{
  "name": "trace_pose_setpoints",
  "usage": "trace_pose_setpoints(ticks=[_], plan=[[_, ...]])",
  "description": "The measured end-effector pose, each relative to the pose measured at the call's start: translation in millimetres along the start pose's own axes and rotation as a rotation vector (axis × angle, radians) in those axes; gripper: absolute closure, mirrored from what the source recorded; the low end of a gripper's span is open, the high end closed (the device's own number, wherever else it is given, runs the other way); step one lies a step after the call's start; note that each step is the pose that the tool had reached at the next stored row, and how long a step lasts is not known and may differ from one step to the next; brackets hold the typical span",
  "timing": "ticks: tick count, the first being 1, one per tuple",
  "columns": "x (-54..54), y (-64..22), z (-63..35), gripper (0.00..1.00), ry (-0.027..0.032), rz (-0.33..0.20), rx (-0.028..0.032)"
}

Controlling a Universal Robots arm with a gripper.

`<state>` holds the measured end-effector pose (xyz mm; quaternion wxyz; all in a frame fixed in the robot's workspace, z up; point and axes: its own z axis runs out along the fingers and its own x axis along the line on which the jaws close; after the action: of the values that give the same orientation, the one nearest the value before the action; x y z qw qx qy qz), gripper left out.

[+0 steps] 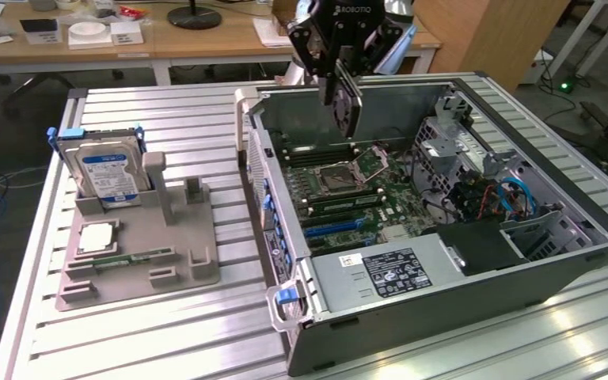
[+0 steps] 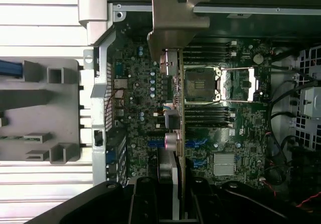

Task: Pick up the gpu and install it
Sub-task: 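Pick up the gpu and move the gpu toward the slot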

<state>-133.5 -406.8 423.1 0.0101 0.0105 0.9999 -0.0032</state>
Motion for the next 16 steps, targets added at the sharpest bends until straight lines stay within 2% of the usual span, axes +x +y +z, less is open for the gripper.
trace_pose_setpoints(ticks=[16], plan=[[-16.8, 0.4, 1.3, 0.72, -0.0029, -0.001, 0.0]])
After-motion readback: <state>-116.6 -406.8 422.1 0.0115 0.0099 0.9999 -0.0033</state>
